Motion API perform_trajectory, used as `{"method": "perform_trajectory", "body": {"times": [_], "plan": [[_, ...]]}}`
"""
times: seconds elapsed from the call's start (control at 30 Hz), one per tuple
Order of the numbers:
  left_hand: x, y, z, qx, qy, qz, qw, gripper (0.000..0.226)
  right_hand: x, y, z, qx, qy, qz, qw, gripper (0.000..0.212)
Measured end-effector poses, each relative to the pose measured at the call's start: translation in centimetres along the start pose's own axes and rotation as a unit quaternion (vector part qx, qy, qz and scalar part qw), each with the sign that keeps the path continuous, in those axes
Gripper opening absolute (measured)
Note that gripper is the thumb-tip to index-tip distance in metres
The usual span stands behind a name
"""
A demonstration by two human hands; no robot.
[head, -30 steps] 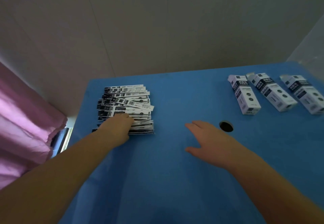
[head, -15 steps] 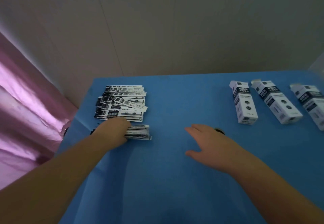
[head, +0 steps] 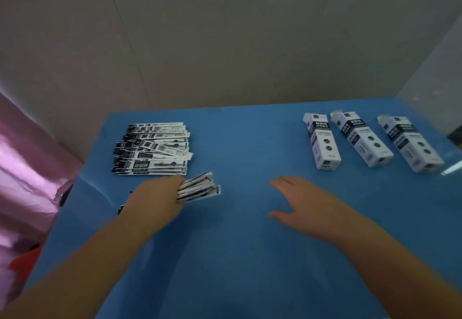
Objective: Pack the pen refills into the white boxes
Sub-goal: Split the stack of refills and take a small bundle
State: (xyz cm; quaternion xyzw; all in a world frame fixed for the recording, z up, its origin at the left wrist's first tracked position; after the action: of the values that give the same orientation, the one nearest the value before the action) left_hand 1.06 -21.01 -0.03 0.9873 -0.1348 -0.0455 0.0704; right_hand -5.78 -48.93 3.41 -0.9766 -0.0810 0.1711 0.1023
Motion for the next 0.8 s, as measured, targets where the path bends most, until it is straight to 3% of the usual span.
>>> {"method": "perform_trajectory", "body": {"times": [0.43,0.8], "plan": [[0.7,10.8,-0.9,-0.020,-0.008,0.076,0.997,0.014,-4.2,5.4,-1.0,0.028,0.046,0.050,0.997,0.072],[4.4,25.0,1.8,-0.036,-0.010,0.058,0.998,0.011,-7.5,20.3,-3.1,0.031,0.054,0.050,0.997,0.074]]}}
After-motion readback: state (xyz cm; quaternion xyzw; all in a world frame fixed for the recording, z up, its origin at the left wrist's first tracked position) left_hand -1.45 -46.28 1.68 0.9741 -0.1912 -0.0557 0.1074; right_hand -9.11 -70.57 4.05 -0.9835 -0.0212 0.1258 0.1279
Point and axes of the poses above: each hand's wrist, its own x-axis towards the middle knuckle, its own z-axis out of the palm, y = z × x, the point moved 9 cm from there along x, towards the middle knuckle, and after that the axes turned 1 degree about -y, right-handed, at the moved point
